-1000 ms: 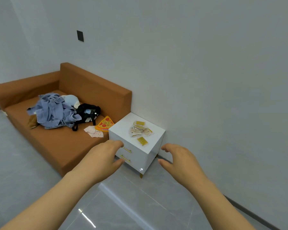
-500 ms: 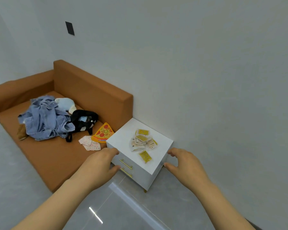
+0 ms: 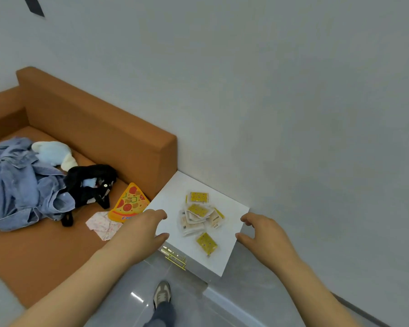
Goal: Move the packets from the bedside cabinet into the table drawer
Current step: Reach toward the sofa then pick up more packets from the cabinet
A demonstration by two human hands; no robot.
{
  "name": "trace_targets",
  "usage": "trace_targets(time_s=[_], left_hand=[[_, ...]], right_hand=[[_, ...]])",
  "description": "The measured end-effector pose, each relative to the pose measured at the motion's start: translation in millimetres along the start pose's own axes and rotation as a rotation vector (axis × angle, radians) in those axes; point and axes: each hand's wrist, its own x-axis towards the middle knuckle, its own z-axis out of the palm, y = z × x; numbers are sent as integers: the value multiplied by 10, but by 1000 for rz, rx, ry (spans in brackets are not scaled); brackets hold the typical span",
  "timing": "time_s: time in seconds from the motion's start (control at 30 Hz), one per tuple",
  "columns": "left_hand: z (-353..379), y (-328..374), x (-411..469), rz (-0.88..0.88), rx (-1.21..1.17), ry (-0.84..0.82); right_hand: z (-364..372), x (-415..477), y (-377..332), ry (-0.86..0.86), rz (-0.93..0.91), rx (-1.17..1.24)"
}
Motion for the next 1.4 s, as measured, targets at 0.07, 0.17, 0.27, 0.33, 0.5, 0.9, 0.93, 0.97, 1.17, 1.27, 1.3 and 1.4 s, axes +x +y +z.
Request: trace_targets(time_s=[0.07, 0.17, 0.27, 0.33, 0.5, 0.9, 0.93, 0.97, 1.17, 1.27, 1.3, 1.4], left_hand=[[-69, -134, 349, 23, -5, -41], [-147, -308, 883, 67, 18, -103], [-121, -437, 1427, 108, 57, -156], [-36, -500, 1749, 107, 83, -201], [312, -645, 2488, 89, 141, -282], [1609, -872, 3601, 48, 204, -441], [1710, -896, 3645, 27, 193, -450], [1801, -920, 3680, 1, 181, -463], [2223, -995, 3835, -137, 116, -437], [2390, -945, 3900, -234, 79, -432], [2435, -924, 3915, -265, 70, -439], [2559, -880, 3938, -367, 10, -442]], right_hand=[[46, 266, -64, -18, 53, 5], [150, 638, -143, -53, 127, 19], [293, 1004, -134, -83, 192, 28], [384, 1223, -88, -120, 227, 30], [668, 1765, 144, -206, 294, 25], [1857, 2883, 781, -371, 352, -6], [1950, 2946, 827, -378, 351, -14], [2037, 3004, 871, -383, 349, -22], [2465, 3292, 1103, -413, 332, -49], [2631, 3409, 1160, -408, 325, -65], [2680, 3437, 1168, -404, 322, -73], [2812, 3480, 1178, -386, 312, -95]])
